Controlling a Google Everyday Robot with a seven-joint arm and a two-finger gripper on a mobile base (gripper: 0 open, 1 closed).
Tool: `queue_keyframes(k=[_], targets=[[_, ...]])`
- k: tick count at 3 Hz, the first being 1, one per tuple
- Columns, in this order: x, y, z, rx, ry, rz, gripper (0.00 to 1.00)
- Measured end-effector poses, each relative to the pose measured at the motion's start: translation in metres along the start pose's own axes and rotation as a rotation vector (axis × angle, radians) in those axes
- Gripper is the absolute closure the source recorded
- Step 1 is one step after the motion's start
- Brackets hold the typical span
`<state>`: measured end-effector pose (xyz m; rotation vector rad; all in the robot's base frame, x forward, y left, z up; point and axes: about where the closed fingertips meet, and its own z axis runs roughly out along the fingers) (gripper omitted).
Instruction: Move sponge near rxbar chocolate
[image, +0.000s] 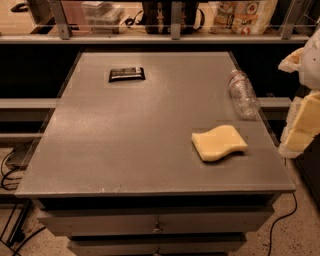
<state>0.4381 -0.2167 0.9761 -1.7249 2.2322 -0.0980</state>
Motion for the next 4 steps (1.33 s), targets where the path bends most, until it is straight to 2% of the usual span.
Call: queue_keyframes(k=[2, 4], targets=[[-0.003, 0.0, 0.001, 0.004, -0.025, -0.004, 0.0], [-0.025, 0.002, 0.047, -0.078, -0.178, -0.066, 0.0]])
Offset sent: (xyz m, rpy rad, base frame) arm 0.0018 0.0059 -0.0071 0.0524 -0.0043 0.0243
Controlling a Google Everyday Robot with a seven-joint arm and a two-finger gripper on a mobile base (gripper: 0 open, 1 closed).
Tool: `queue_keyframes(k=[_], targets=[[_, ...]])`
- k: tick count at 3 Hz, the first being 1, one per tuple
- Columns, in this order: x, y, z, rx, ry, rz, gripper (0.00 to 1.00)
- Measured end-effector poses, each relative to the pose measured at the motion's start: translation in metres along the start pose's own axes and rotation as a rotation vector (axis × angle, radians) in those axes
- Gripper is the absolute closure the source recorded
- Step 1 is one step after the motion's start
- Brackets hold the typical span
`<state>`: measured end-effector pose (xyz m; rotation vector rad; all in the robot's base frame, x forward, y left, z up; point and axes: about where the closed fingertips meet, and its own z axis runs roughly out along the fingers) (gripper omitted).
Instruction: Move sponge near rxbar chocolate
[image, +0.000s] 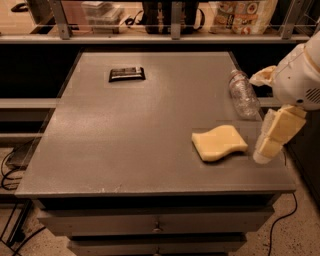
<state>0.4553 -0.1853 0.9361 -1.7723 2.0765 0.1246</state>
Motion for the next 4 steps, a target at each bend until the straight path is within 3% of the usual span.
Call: queue_keyframes(k=[3, 4], targets=[[-0.002, -0.005, 0.088, -0.072, -0.021, -0.028, 0.0], [0.001, -0.006, 0.111, -0.102, -0.007, -0.022, 0.16]])
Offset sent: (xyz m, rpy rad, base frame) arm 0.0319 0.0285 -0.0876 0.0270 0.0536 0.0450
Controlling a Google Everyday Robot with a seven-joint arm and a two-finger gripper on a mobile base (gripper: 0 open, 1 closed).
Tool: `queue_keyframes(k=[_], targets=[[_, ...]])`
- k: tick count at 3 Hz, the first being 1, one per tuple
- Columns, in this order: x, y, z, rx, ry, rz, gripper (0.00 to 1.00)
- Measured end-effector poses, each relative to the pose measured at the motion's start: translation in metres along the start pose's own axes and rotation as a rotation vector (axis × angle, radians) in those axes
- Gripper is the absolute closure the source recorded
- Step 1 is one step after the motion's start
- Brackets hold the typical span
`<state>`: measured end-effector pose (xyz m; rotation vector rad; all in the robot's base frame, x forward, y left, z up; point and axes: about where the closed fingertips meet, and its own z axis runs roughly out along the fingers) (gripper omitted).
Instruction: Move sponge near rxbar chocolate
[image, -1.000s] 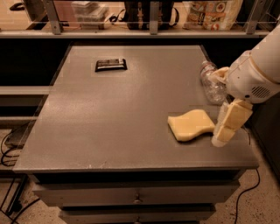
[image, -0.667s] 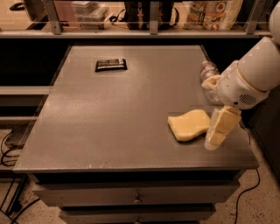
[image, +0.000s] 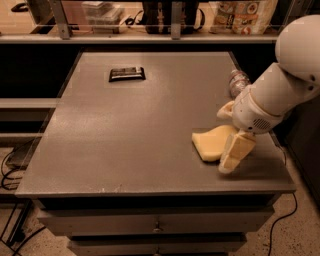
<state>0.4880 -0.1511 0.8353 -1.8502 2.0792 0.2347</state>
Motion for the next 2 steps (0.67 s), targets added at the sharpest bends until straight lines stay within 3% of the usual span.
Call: queue_keyframes(k=[2], targets=[[0.0034, -0.0076, 0.0066, 0.004, 0.027, 0.03, 0.64]])
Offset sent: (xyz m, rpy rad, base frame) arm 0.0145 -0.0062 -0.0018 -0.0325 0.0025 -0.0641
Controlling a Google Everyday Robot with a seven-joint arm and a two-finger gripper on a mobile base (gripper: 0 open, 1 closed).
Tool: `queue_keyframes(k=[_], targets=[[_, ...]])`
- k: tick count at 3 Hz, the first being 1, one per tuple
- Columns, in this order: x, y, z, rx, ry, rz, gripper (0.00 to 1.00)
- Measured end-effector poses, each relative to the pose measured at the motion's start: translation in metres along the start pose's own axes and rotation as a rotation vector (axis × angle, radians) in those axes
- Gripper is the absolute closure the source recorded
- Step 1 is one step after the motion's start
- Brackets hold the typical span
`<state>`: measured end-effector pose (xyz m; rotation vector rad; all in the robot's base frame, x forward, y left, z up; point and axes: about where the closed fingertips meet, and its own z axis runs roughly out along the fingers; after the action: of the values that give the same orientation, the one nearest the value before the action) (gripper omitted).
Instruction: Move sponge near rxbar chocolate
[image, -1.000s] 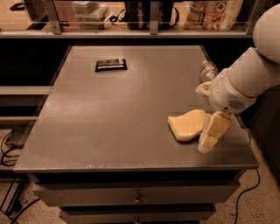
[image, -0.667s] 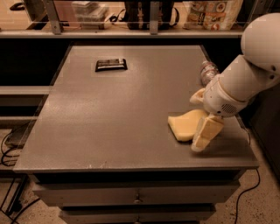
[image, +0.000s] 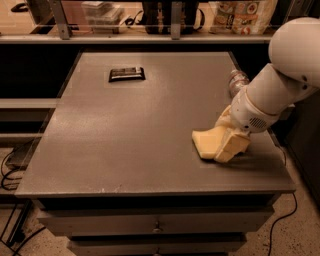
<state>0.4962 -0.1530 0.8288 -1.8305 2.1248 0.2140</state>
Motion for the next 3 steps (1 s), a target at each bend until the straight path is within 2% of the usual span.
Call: queue_keyframes(k=[1, 2, 3], targets=[[-0.012, -0.013, -0.018, 0.042, 0.013, 0.042, 0.87], [-0.038, -0.043, -0.044, 0.112, -0.001, 0.138, 1.0], [-0.074, -0.08, -0.066, 0.193, -0.053, 0.259, 1.0]])
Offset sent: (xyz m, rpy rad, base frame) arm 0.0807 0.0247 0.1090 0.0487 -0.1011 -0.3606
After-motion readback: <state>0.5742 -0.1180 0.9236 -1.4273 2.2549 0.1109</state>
